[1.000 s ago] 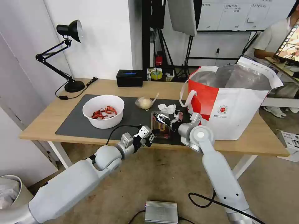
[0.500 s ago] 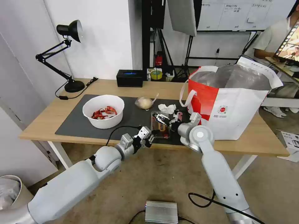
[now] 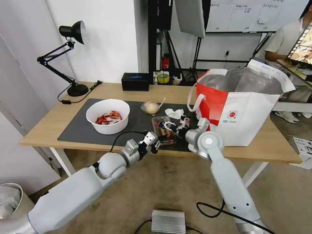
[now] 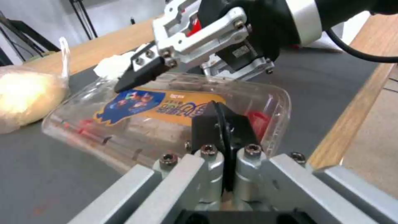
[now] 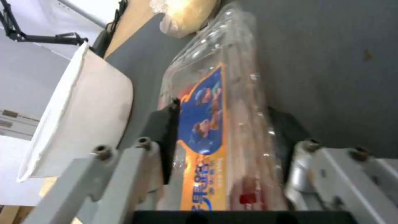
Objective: Pick up the trash from the table and place it into the takeout bag.
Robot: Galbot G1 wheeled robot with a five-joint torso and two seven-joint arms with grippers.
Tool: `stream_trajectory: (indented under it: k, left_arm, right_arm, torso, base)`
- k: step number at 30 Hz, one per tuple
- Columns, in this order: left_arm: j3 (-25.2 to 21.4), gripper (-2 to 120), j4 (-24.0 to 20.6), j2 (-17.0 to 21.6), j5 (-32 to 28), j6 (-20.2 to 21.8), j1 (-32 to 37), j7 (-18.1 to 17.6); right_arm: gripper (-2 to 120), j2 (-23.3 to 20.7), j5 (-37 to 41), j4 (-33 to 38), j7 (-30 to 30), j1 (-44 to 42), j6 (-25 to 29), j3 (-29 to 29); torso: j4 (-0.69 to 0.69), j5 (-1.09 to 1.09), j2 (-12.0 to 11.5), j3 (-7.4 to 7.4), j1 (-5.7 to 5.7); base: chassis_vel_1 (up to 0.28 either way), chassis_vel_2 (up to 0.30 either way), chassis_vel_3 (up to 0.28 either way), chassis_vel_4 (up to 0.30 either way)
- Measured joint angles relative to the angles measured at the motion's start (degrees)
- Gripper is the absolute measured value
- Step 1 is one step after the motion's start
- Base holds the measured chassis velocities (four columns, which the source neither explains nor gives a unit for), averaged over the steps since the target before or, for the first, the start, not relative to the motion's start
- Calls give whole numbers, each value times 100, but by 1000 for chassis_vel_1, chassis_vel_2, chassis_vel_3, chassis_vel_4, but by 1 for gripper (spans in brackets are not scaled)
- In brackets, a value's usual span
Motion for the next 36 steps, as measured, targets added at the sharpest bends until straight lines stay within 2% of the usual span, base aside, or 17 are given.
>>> stream_trajectory:
  k: [1, 2, 4, 5, 9, 10, 12, 22, 29, 33, 36]
  left_arm:
    - [2, 0, 0, 2, 0, -2, -2, -1]
    - [2, 0, 0, 2, 0, -2, -2, -1]
    - [4, 0, 0, 7, -2, -8, -2, -2]
    - [4, 0, 0, 7, -2, -8, -2, -2]
    - [5, 0, 0, 17, -6, -45, -2, -4]
    - [5, 0, 0, 17, -6, -45, -2, -4]
    - [5, 0, 2, 19, -8, -61, -3, -4]
    - [-51, 0, -25, 56, -23, -87, 10, -5]
    - [-250, 0, -212, 219, -56, -93, 167, -6]
    - [-535, 0, -403, 347, -69, -100, 420, -6]
    - [-1005, 2, -663, 499, -72, -160, 889, -4]
  right_arm:
    - [36, -7, 0, 6, 0, -2, -3, 2]
    - [36, -7, 0, 6, 0, -2, -3, 2]
    - [26, -10, 0, 14, -1, -9, -5, 3]
    - [26, -10, 0, 14, -1, -9, -5, 3]
    - [7, -2, -2, 18, -1, -29, -5, 5]
    - [7, -2, -2, 18, -1, -29, -5, 5]
    - [0, 6, -3, 18, -1, -37, -6, 5]
    - [0, 16, -10, 34, -2, -91, -5, 19]
    - [0, 34, -12, 52, -2, -98, -3, 29]
    - [0, 43, -8, 73, -9, -105, 3, 36]
    - [0, 49, -5, 101, -23, -137, 11, 54]
  torso:
    - [0, 0, 0, 0, 0]
    - [0, 0, 0, 0, 0]
    - [0, 0, 0, 0, 0]
    - [0, 0, 0, 0, 0]
    - [0, 0, 0, 0, 0]
    - [0, 0, 0, 0, 0]
    - [0, 0, 0, 0, 0]
    - [0, 0, 0, 0, 0]
    - [0, 0, 0, 0, -1]
    - [-1, 0, 0, 0, 0]
    - [0, 0, 0, 0, 0]
  base:
    - [0, 0, 0, 0]
    - [0, 0, 0, 0]
    - [0, 0, 0, 0]
    - [0, 0, 0, 0]
    - [0, 0, 0, 0]
    - [0, 0, 0, 0]
    - [0, 0, 0, 0]
    - [0, 0, 0, 0]
    - [0, 0, 0, 0]
    - [0, 0, 0, 0]
    - [0, 0, 0, 0]
